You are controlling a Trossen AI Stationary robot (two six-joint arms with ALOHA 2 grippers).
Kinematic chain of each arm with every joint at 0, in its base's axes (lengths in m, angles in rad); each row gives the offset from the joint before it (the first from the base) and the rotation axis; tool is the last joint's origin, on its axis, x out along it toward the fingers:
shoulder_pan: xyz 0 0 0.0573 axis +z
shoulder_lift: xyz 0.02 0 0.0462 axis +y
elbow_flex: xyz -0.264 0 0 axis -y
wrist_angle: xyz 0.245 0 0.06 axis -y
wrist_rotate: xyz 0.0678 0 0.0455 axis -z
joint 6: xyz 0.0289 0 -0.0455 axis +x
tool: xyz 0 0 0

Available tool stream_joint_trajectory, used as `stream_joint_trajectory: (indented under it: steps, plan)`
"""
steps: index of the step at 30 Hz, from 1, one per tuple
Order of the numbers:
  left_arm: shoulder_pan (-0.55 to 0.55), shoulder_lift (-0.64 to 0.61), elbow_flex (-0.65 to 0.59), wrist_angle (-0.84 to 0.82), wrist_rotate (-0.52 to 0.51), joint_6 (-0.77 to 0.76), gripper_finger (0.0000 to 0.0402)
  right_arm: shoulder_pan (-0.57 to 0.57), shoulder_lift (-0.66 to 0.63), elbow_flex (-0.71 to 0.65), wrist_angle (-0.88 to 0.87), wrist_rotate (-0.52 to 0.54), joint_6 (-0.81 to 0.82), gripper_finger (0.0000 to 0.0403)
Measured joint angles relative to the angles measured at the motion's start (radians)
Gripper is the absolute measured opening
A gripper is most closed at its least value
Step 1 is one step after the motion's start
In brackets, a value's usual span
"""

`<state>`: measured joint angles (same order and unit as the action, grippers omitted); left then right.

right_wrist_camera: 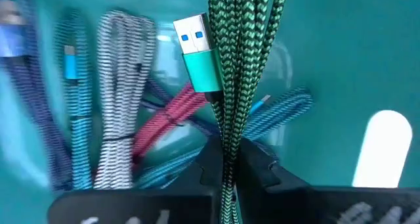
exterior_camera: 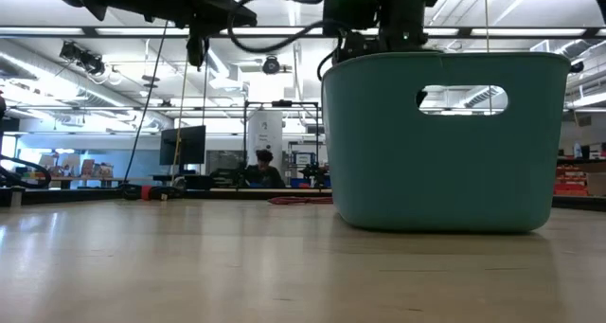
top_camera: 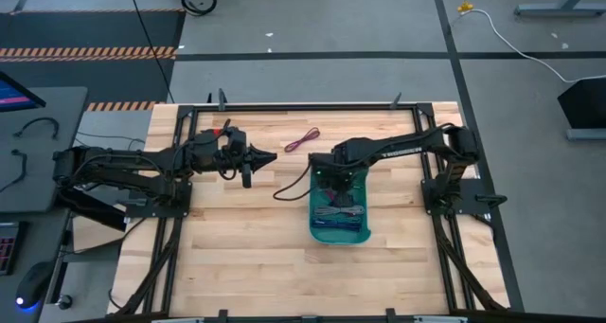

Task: Pick and place USB-C Cables
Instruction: Put the green USB cable into the light green bin, then put the light red USB cable into the light green bin

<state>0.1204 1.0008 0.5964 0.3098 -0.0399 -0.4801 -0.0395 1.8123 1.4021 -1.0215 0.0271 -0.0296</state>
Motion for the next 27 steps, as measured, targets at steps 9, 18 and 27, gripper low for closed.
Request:
stream_joint_trajectory:
  steps: [9,18,27]
  plan:
    - [0.000,0.000,0.000,0.000,0.000,0.000,0.0021,-0.010,0.022,0.000,0.016,0.066,0.000,0.0052]
    - [0.000,0.000,0.000,0.001,0.000,0.001,0.0009,-0.017,0.022,0.000,0.032,0.085,-0.008,0.0081]
    - [0.000,0.000,0.000,0.000,0.000,0.001,0.0022,-0.017,-0.015,-0.002,0.039,0.091,-0.023,0.0135]
